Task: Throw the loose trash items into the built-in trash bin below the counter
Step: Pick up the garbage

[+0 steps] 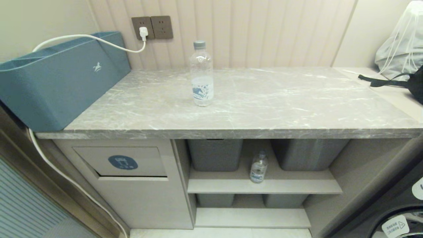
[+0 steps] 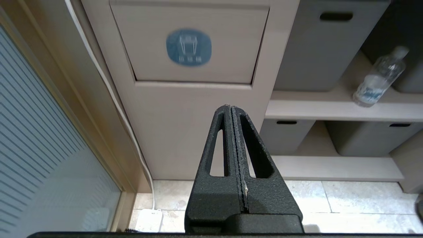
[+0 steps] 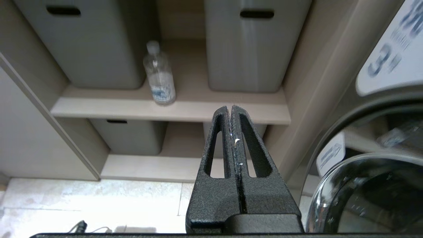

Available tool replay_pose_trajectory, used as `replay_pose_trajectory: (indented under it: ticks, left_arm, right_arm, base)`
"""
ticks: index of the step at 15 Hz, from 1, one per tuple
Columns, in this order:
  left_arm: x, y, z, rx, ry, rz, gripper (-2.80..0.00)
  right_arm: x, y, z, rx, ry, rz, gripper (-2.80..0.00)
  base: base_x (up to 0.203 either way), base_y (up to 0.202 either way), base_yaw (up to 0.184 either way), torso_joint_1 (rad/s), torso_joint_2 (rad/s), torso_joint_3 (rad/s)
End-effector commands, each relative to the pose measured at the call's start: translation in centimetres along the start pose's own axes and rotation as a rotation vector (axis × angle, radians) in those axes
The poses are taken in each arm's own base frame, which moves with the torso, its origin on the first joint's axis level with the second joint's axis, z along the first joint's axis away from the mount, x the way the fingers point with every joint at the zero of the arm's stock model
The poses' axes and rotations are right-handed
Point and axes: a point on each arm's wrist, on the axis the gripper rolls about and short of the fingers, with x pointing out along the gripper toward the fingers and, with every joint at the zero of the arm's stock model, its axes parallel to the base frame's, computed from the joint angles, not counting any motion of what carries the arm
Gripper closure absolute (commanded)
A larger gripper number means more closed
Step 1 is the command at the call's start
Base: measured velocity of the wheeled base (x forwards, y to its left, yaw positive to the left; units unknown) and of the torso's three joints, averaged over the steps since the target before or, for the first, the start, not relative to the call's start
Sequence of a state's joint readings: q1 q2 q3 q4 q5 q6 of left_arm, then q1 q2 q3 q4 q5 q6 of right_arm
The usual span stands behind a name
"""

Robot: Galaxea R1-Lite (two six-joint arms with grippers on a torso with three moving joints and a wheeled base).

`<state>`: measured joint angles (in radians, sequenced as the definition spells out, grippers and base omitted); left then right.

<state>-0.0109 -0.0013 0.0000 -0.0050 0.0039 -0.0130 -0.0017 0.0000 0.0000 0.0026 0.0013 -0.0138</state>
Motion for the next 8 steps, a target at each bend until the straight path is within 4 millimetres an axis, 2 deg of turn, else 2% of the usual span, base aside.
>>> replay_pose_trajectory:
  ticks: [1,8]
  left_arm:
    - [0.02,0.00,-0.07,-0.002,0.002,0.001,0.00]
    - [-0.02,0.00,0.22,-0.003,-0.019,0.001,0.00]
  right_arm:
    - [0.00,0.00,0.00,0.000,0.000,0.000,0.00]
    - [0.00,0.01,0.01,-0.003,-0.001,0.005,0.00]
  base:
    - [0.000,0.000,0.000,0.222,-0.49,-0.282]
    - [0.000,0.000,0.000,0.234,-0.51,-0.277]
